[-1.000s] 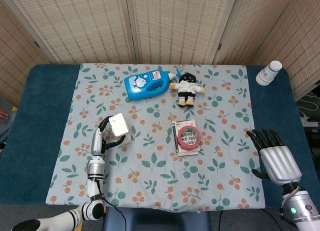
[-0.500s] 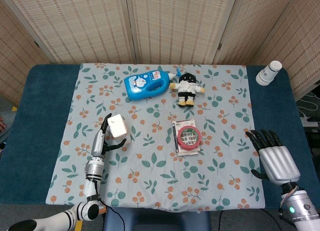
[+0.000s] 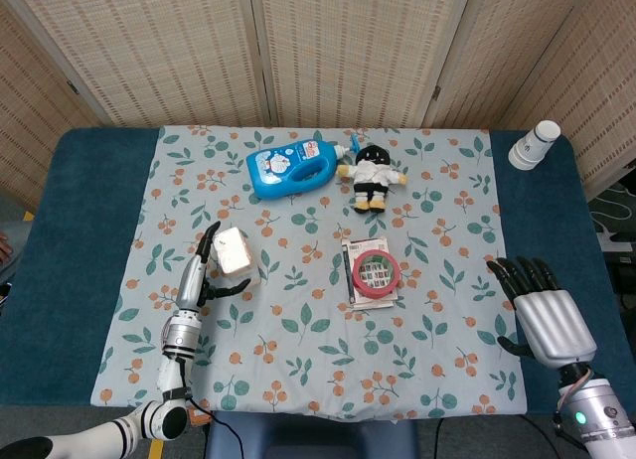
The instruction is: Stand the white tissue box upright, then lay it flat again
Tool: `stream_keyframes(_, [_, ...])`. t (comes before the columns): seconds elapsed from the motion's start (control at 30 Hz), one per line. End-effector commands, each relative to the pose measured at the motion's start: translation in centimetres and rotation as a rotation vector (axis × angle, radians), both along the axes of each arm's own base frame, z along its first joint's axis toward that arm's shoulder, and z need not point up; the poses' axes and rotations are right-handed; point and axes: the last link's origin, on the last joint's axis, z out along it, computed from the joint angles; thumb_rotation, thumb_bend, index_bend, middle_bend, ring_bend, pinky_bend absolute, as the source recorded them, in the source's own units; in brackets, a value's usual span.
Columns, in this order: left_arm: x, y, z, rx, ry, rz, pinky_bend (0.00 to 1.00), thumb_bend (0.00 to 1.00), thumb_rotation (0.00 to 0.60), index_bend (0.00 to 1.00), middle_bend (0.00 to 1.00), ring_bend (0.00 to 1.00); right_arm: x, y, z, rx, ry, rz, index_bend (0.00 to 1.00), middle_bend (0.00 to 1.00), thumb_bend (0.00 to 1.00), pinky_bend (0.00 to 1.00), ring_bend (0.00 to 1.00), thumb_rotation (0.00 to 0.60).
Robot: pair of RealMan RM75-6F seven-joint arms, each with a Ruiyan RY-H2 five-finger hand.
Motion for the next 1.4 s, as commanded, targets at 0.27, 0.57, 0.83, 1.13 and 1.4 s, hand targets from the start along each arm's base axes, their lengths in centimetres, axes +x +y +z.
stream_keyframes(0.27, [-0.9,0.2,5.0,0.096,0.095,0.015,0.07,0.13,0.600,0.00,0.00,0.00,1.1,0.3,0.0,0.010,-0.021,0.042,0.07,0.06,0.11,0.03,0.00,0.600])
stream_keyframes(0.57, [1.4,-0.6,11.4,0.177,0.181,-0.051,0.07,0.12,0.600,0.00,0.00,0.00,1.6,0.7,0.1,0.017,-0.034,0.063,0.07,0.06,0.11,0.03,0.00,0.600])
stream_keyframes(0.83, [5.8,-1.9,14.7,0.057,0.501,-0.166,0.07,0.13,0.600,0.00,0.00,0.00,1.7,0.8,0.5,0.009,-0.047,0.065,0.07,0.06,0.11,0.03,0.00,0.600])
stream_keyframes(1.13, [11.3,-2.2,13.7,-0.189,1.087,-0.129,0.06,0.14,0.600,0.00,0.00,0.00,1.7,0.8,0.6,0.010,-0.050,0.066,0.07,0.06,0.11,0.03,0.00,0.600])
stream_keyframes(1.4, [16.5,-0.8,12.1,-0.367,1.149,0.009,0.06,0.14,0.600,0.00,0.00,0.00,1.5,0.7,1.0,-0.009,-0.048,0.060,0.07,0.06,0.11,0.03,0.00,0.600])
